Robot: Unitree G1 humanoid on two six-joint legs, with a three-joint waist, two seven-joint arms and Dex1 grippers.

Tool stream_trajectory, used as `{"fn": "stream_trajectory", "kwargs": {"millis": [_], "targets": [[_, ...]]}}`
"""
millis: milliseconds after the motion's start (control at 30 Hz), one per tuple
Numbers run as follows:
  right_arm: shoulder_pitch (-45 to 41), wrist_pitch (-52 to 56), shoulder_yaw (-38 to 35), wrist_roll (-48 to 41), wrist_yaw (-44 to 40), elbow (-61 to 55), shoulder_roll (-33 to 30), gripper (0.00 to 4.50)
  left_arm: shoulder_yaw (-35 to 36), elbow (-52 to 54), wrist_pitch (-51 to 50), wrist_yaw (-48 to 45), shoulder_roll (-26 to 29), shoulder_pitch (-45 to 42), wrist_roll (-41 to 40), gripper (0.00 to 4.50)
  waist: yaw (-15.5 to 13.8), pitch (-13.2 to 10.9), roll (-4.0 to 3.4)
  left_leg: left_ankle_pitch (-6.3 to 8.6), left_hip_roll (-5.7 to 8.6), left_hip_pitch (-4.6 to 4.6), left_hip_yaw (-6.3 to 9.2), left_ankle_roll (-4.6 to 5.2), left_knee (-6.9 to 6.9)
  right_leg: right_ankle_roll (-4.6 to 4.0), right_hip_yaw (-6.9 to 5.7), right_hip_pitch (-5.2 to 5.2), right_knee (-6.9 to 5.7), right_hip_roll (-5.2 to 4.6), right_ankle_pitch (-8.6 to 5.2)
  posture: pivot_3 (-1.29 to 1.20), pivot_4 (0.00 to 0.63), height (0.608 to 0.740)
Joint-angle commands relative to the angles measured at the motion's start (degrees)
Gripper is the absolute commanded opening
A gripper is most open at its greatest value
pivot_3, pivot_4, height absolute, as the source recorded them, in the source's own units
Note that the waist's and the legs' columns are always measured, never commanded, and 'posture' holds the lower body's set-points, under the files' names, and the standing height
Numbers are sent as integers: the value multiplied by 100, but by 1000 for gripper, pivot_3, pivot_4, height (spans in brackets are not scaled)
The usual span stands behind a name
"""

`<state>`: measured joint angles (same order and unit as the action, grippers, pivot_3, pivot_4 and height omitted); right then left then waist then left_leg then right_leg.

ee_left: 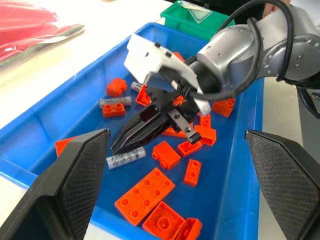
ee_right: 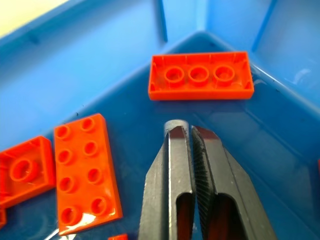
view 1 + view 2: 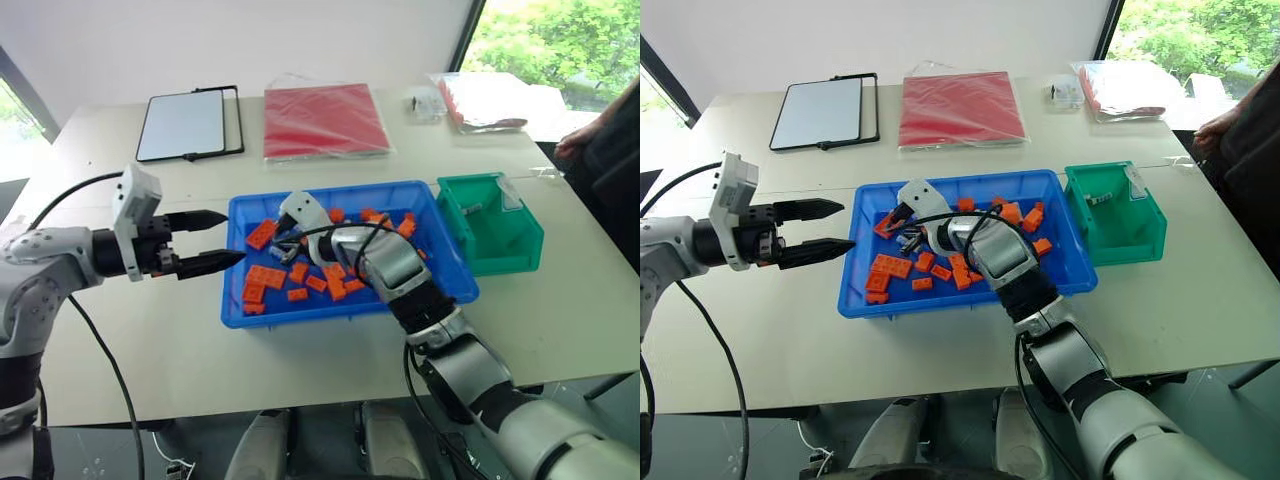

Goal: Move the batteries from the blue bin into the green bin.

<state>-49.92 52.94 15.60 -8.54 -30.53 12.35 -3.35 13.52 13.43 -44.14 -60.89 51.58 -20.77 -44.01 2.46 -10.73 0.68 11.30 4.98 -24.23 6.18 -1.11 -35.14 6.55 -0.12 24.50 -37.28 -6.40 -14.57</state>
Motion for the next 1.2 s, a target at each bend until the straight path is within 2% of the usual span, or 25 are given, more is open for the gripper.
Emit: {"fn": "stream_trajectory", "kwargs": {"millis": [33,133,267,333,400,500,833,1200], "targets": [[-335,1075,-1396,-600,470,-1322,-7,12,-70,-51,120,-50,-41,-143,29,4500,-13,1,1,0,0,-3,1,0,0,0,0,2,0,0,0,0,150,731],[-332,1675,-1903,-790,624,-1800,-283,12,-190,-193,195,-111,-98,-248,91,4500,-55,1,3,0,2,-3,2,0,-2,0,-1,0,1,-2,0,0,150,731],[-115,1738,-1485,-825,576,-1916,-430,12,-361,-383,261,-166,-188,-505,175,4500,-31,3,5,0,3,-1,0,1,-1,0,-3,-3,3,-3,0,0,150,731],[-30,1561,-1082,-731,577,-1796,-358,561,-381,-426,253,-181,-207,-584,191,4500,42,3,4,0,1,-1,-2,1,1,-1,-2,0,1,-2,0,0,150,731],[15,1354,-736,-643,563,-1668,-306,1367,-358,-418,233,-206,-192,-583,195,4500,103,2,3,0,-4,-1,-8,1,6,-1,1,8,-3,-1,0,0,150,731],[33,1162,-451,-622,489,-1530,-294,2806,-317,-387,210,-226,-150,-538,190,4500,116,2,3,0,-4,-2,-6,1,6,-1,0,10,-8,-1,0,0,150,731],[199,482,601,-362,105,-835,-294,2806,-2,-86,49,-97,-49,-231,40,4500,20,2,3,0,1,-2,-4,1,0,0,-1,5,-6,-3,0,0,150,731],[115,-557,891,159,-24,393,-93,2806,142,49,-45,26,23,-161,-81,4500,9,2,4,0,2,0,-3,0,-1,0,-1,4,-6,-2,0,0,150,731]]}}
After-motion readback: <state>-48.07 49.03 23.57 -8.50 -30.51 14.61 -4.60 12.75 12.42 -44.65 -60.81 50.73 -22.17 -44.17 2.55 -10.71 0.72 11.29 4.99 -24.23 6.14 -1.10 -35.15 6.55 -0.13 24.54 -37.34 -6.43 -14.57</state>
